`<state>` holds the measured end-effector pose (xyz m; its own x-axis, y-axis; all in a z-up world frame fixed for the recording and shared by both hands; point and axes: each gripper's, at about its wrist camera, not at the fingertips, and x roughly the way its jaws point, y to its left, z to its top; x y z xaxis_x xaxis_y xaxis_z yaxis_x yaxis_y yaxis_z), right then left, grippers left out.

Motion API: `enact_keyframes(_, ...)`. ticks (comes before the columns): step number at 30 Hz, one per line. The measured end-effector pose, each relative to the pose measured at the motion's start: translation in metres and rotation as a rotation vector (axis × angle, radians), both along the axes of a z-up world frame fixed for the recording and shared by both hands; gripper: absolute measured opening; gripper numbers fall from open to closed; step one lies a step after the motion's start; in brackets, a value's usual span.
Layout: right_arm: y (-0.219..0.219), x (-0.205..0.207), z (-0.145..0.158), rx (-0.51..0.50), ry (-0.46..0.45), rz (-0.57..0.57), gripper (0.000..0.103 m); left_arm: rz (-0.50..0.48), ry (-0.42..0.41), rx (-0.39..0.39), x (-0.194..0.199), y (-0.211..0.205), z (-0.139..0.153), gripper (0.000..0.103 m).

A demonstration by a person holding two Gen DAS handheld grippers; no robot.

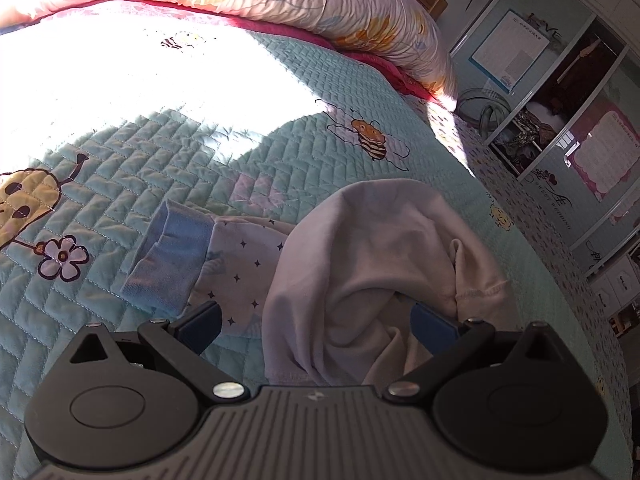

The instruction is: Fold clothes

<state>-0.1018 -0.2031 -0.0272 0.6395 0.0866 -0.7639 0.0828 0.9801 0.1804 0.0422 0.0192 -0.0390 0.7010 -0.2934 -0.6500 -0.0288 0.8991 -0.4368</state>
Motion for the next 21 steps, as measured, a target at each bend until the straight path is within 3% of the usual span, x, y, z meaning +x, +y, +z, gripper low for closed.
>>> enact_keyframes(1, -0.008, -0.002, 0.002, 0.036, -0.016, -0.042, 0.001, 0.002, -0.002, 0.009, -0.001, -0.001, 0.0, 0.103)
enact_keyframes(3, -0.015, 0.01, 0.009, 0.049, -0.065, -0.081, 0.014, 0.006, -0.006, 0.02, -0.002, -0.001, 0.0, 0.103)
enact_keyframes(5, -0.016, 0.033, 0.019, 0.02, -0.126, -0.088, 0.052, 0.007, -0.013, 0.052, -0.003, -0.004, 0.001, 0.103)
enact_keyframes(8, -0.016, 0.068, 0.034, -0.024, -0.218, -0.096, 0.069, 0.001, 0.012, 0.129, 0.001, -0.011, -0.002, 0.103)
enact_keyframes(9, -0.016, 0.079, 0.038, -0.039, -0.244, -0.097, 0.07, -0.001, 0.021, 0.155, 0.002, -0.014, -0.003, 0.103)
enact_keyframes(11, -0.011, 0.104, 0.031, -0.07, -0.206, -0.067, 0.07, -0.013, 0.047, 0.159, 0.006, -0.014, -0.008, 0.103)
enact_keyframes(15, -0.004, 0.134, 0.008, -0.103, -0.114, -0.03, 0.069, -0.023, 0.056, 0.18, 0.008, -0.015, -0.012, 0.103)
enact_keyframes(16, -0.004, 0.135, 0.003, -0.11, -0.104, -0.031, 0.056, -0.028, 0.058, 0.185, 0.008, -0.016, -0.013, 0.103)
enact_keyframes(17, -0.003, 0.133, -0.002, -0.119, -0.096, -0.036, 0.018, -0.032, 0.06, 0.189, 0.008, -0.017, -0.013, 0.103)
enact_keyframes(18, -0.002, 0.129, -0.005, -0.119, -0.097, -0.037, 0.002, -0.036, 0.062, 0.194, 0.008, -0.018, -0.014, 0.103)
enact_keyframes(21, 0.003, 0.108, -0.001, -0.137, -0.143, -0.036, 0.003, -0.056, 0.057, 0.205, 0.006, -0.021, -0.013, 0.103)
